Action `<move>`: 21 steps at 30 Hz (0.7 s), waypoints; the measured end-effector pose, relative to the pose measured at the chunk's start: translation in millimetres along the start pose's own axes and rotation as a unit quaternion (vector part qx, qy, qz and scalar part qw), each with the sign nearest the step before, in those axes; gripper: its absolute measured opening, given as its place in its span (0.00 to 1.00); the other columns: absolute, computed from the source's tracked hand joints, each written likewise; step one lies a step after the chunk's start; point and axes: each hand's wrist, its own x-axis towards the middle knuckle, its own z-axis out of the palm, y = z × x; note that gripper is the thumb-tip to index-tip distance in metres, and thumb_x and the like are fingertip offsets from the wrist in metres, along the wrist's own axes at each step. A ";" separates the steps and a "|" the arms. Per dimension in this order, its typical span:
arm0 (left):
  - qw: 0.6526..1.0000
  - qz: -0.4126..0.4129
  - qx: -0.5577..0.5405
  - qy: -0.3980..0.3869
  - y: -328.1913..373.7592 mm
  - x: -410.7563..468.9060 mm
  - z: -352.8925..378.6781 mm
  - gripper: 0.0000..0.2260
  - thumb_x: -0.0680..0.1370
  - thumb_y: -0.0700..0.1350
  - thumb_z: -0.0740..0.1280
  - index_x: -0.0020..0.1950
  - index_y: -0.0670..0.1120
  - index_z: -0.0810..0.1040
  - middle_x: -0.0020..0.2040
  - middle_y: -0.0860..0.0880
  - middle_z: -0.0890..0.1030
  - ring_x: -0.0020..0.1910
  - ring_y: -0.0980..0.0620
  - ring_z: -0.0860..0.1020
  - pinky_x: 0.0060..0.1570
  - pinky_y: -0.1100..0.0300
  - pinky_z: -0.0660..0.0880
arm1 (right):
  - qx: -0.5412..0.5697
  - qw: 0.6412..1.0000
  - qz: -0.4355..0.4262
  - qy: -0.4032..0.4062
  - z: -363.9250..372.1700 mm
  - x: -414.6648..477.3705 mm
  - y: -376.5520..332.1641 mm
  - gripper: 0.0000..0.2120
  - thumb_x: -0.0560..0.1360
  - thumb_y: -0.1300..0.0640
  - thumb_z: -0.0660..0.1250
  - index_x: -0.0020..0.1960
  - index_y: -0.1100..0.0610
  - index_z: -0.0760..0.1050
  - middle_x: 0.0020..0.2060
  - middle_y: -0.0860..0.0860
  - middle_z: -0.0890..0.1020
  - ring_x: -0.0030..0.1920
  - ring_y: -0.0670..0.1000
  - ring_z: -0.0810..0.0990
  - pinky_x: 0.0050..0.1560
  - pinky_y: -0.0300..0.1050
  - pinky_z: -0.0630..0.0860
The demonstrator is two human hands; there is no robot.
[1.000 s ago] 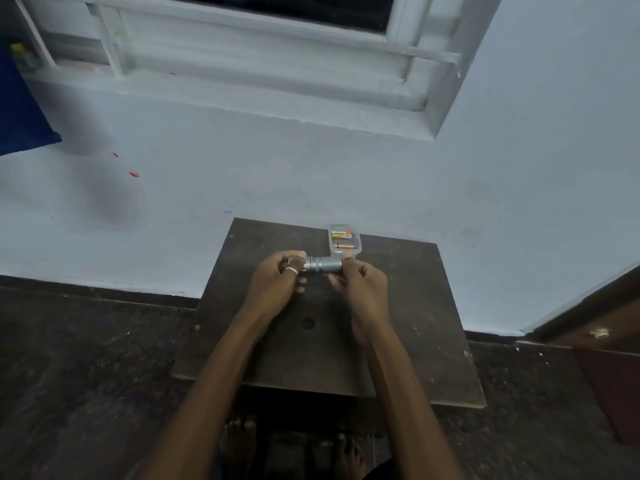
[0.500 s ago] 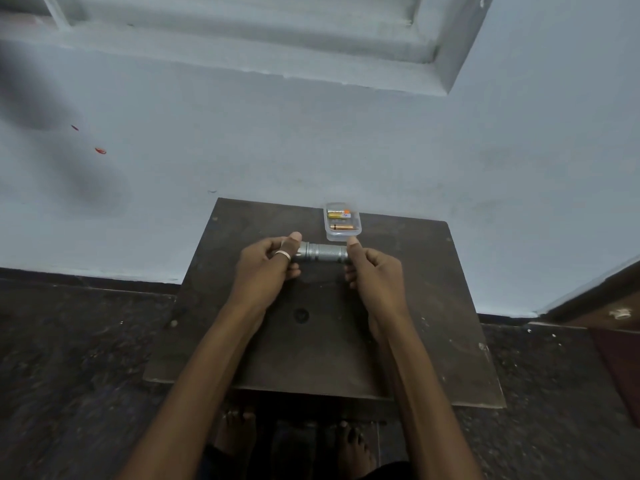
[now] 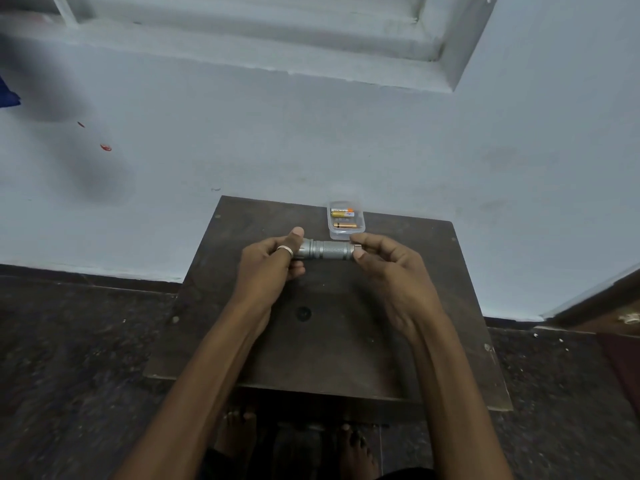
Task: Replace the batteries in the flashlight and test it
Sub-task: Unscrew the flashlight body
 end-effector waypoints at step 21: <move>1.000 0.023 0.005 0.012 4.9 -3.4 2.8 0.13 0.77 0.54 0.70 0.46 0.45 0.85 0.32 0.54 0.83 0.30 0.60 0.78 0.44 0.54 0.81 | 0.036 0.998 0.056 -0.022 -2.5 2.3 -11.3 0.06 0.76 0.61 0.73 0.52 0.60 0.84 0.44 0.55 0.87 0.44 0.48 0.85 0.44 0.38 0.82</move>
